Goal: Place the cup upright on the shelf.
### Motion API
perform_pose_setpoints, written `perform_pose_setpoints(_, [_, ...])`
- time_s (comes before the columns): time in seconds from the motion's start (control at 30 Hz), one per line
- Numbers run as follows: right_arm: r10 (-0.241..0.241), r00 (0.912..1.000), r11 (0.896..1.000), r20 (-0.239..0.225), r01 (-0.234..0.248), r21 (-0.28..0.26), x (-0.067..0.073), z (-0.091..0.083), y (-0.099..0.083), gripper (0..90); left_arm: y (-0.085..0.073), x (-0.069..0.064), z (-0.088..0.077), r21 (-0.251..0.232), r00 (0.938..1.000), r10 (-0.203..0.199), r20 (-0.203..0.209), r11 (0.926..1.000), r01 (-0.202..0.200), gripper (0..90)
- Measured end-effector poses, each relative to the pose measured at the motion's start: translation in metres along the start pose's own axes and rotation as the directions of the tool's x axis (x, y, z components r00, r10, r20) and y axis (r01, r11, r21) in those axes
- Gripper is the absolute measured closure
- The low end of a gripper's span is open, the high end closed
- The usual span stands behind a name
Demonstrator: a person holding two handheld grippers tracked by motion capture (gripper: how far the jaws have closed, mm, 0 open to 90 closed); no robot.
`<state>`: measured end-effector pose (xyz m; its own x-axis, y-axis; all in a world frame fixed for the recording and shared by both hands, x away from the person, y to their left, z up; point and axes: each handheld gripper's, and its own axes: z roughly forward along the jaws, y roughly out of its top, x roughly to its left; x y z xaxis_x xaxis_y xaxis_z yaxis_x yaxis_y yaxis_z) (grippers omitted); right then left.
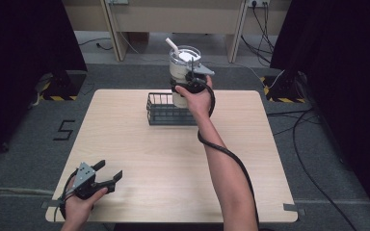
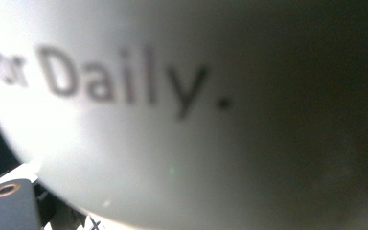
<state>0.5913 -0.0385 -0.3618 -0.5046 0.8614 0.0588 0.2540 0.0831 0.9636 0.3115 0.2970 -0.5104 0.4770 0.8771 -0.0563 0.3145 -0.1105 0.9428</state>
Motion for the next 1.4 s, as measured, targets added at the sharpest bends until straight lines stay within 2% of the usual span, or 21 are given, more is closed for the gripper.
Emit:
perform_pose_setpoints(0.57, [0.011, 0.9999, 1.0, 0.0, -0.011, 0.014, 0.0, 0.017, -0.006, 10.1, 0.0, 0.001, 0.0, -0.001, 1.0, -0.001, 0.001, 1.0, 0.001, 17.4])
perform_pose_setpoints(1.1, [0.03, 0.9994, 0.999, 0.018, -0.031, 0.032, 0.0, 0.031, -0.012, 10.1, 0.0, 0.0, 0.0, -0.002, 1.0, -0.003, 0.007, 1.0, 0.003, 17.3])
perform_pose_setpoints(1.4, [0.016, 0.9997, 0.999, 0.021, -0.017, 0.044, 0.002, 0.038, -0.017, 10.1, 0.0, 0.001, 0.0, -0.004, 1.0, -0.004, 0.008, 1.0, 0.004, 17.3])
